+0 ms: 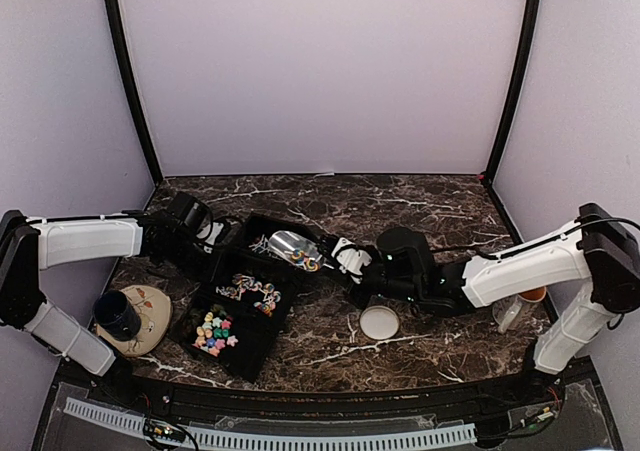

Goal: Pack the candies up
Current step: Place the fake candies in the packing box.

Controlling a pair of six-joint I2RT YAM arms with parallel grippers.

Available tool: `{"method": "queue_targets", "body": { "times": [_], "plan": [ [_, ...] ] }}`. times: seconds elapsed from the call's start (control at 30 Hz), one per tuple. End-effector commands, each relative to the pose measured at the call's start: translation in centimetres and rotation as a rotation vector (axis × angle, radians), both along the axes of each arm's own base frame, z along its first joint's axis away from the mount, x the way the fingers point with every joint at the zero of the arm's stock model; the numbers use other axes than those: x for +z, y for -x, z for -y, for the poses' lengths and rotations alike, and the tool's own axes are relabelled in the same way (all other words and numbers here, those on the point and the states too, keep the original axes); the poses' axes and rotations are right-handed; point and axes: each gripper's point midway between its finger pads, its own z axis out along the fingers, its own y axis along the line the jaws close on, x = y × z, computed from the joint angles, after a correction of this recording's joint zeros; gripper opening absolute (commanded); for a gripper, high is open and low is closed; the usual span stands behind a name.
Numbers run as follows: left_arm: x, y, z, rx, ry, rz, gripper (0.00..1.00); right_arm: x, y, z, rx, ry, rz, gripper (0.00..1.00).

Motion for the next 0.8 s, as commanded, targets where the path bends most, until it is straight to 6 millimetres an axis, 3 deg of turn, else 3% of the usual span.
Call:
{"method": "queue_targets", "body": {
  "times": [0.0,0.1,0.27,0.53,0.77],
  "plan": [
    [5.1,-2.2,2.2,-0.007,0.149,0.133,0.00,3.3,-1.9,0.8,-0.093,-0.067,0.075,0.00],
    [5.2,-2.2,2.1,-0.007,0.144,0.136,0.00,2.9,-2.5,1.8,-0.132,-0.020,0.035,0.00],
    [5.3,-2.2,2.1,-0.007,0.146,0.139,0.00,2.3,-3.5,5.3,-0.238,0.079,-0.027,0.00],
    [5.3,-2.2,2.2,-0.009,0.151,0.134,0.00,1.4,-3.4,10.4,-0.371,0.253,-0.111,0.00],
    [5.2,-2.1,2.3,-0.010,0.153,0.128,0.00,0.7,-2.6,12.3,-0.408,0.382,-0.188,0.00]
  ]
}}
